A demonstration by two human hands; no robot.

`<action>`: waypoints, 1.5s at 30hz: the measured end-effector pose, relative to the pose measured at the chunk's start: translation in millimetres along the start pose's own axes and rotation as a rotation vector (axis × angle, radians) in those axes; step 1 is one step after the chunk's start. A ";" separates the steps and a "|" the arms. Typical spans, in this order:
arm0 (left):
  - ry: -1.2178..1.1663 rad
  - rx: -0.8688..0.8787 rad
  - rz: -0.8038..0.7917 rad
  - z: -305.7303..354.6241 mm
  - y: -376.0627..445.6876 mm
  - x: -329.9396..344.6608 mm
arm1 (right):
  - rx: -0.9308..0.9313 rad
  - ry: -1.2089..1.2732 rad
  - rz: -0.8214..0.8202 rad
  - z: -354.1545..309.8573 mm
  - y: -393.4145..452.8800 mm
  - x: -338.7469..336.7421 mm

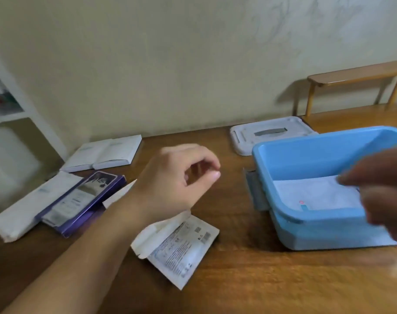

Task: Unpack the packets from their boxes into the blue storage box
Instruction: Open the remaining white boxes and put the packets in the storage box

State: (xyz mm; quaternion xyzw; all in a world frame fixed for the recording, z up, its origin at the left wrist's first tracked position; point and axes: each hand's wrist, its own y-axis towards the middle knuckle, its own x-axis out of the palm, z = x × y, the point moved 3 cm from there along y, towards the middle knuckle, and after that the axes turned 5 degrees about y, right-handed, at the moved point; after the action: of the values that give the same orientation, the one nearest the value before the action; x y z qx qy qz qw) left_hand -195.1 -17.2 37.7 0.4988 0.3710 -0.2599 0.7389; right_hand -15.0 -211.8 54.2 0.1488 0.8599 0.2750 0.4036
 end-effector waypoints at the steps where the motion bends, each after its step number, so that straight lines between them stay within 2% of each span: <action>1: 0.029 -0.057 -0.035 -11.2 -23.4 -0.6 | -0.023 -0.018 -0.023 -12.7 -5.6 21.7; 5: 0.291 -0.175 -0.254 -44.5 -89.4 9.1 | -0.097 -0.168 -0.295 -20.1 -8.4 108.2; 7: 0.238 -0.213 -0.299 -55.1 -108.1 13.3 | -0.234 -0.420 -0.390 -6.4 -2.1 147.5; 9: 0.215 -0.221 -0.317 -62.1 -120.2 18.2 | -0.360 -0.567 -0.485 3.9 3.7 170.4; 16: 0.143 -0.267 -0.242 -70.7 -131.6 23.7 | -0.716 -0.663 -0.424 23.8 3.8 193.1; 21: 0.135 -0.298 -0.226 -71.8 -132.1 23.6 | -0.725 -0.588 -0.428 21.0 1.5 183.4; 27: 0.117 -0.322 -0.221 -72.7 -131.7 26.4 | -0.694 -0.634 -0.310 18.9 -10.2 171.3; 30: 0.157 -0.329 -0.214 -72.7 -132.2 26.1 | -0.646 -0.625 -0.244 7.2 -17.8 154.3; 32: 0.086 -0.342 -0.177 -68.4 -130.9 23.0 | -0.586 -0.545 -0.126 -7.5 -22.2 134.1; 34: -0.233 -0.331 -0.099 -57.1 -126.4 19.3 | -0.466 -0.408 0.007 -20.2 -19.1 109.9; 37: -0.845 -0.314 -0.077 -34.4 -110.1 13.2 | -0.139 -0.206 0.131 -19.6 4.9 68.8; 38: -0.997 -0.306 -0.097 -28.3 -102.2 11.3 | -0.002 -0.139 0.137 -15.5 15.1 55.3; 40: -1.132 -0.284 -0.089 -16.9 -82.2 6.2 | 0.198 0.103 0.108 -3.4 29.5 33.0; 42: -1.161 -0.279 -0.022 -7.3 -58.4 3.2 | 0.306 0.306 0.087 13.4 35.4 10.7; 45: -1.084 -0.284 0.066 9.8 -12.1 6.5 | 0.435 0.397 -0.026 28.8 36.0 -17.6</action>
State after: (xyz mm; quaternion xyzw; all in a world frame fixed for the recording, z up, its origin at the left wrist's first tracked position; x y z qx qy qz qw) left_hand -197.6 -30.9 28.1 0.2008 -0.0464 -0.4036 0.8914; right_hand 19.7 -181.1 71.2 0.1641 0.9626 0.1027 0.1897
